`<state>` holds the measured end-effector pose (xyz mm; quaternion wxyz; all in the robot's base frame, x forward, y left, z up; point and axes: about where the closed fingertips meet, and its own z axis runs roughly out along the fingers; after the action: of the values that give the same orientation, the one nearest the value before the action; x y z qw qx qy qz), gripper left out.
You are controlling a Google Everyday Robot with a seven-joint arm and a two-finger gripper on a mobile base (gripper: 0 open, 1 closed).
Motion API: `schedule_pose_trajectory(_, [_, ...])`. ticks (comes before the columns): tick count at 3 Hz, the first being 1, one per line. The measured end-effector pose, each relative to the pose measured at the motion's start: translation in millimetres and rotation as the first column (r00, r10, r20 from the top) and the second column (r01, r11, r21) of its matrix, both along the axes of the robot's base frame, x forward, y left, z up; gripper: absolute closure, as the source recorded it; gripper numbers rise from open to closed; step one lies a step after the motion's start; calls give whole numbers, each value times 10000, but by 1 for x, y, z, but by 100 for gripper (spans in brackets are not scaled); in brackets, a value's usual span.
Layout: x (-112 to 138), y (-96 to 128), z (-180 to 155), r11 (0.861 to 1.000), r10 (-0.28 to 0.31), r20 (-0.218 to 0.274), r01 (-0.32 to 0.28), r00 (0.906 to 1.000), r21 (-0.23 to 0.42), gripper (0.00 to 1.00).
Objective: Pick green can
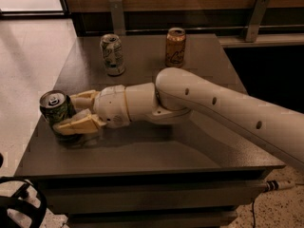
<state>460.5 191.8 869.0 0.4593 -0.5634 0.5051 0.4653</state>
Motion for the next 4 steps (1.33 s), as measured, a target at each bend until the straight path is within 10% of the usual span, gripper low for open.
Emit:
schedule_pose_trajectory(2, [-3, 3, 1, 10000, 80, 17, -80, 10000, 3, 100])
schedule_pose_trajectory(4, [2, -2, 13, 9999, 158, 277, -158, 9995, 0, 100])
